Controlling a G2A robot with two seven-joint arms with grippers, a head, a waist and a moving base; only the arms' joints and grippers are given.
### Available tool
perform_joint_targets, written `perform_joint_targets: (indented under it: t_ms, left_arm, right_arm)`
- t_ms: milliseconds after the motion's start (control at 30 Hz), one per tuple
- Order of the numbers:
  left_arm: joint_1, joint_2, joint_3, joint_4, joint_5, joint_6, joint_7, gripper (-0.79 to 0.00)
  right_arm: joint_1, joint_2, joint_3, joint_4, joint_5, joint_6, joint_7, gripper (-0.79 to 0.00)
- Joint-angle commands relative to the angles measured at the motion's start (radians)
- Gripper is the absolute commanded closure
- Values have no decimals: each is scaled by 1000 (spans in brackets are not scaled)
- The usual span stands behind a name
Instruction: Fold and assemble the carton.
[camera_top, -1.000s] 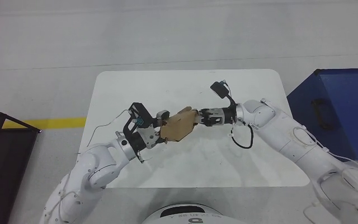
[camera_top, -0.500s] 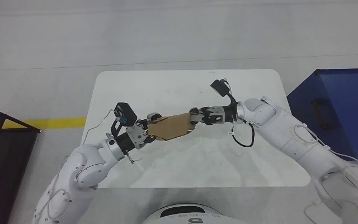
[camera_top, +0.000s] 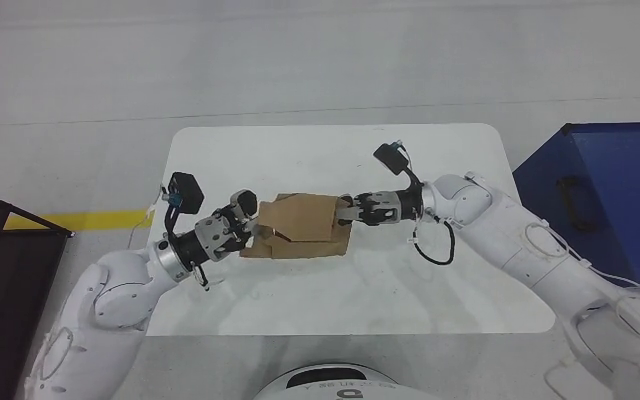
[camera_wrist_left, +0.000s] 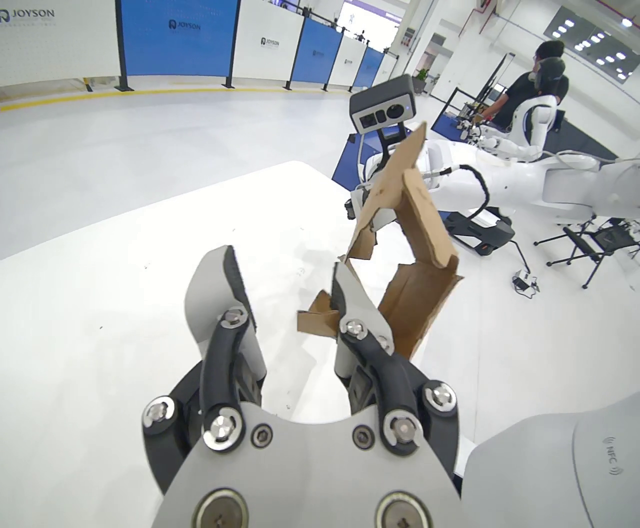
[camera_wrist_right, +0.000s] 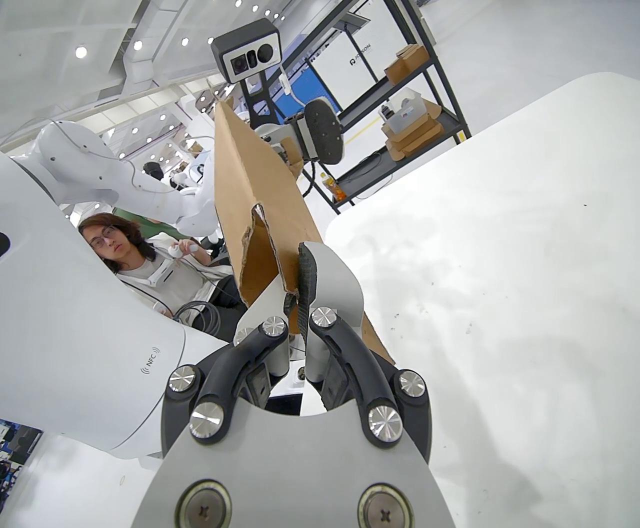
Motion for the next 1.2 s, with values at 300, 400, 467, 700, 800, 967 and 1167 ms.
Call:
perform_joint_targets:
  t_ms: [300,400,467,700,800,967,1167]
  left_arm:
    - [-69,9,-4,34,-261,11,-156,-785]
    - [-71,14,-25,70,-362,-32,-190,-785]
    - [-70,18,-36,92,-427,-50,-226,-785]
    - [-114,33,-57,182,-683,-85,-378,-785]
    - [-134,38,-66,216,-741,-77,-421,-785]
    - [-165,38,-42,262,-715,-42,-433,-785]
    - [-216,30,54,295,-596,6,-417,-785]
  right_arm:
    - [-17,15,10,-61,14,0,0,0]
    - [-18,24,11,-96,-8,0,0,0]
    - [-17,30,9,-103,-38,0,0,0]
    - [-17,30,9,-103,-38,0,0,0]
    - [-17,30,9,-103,-38,0,0,0]
    - [-17,30,9,-103,-38,0,0,0]
    - [-17,30,9,-103,-38,0,0,0]
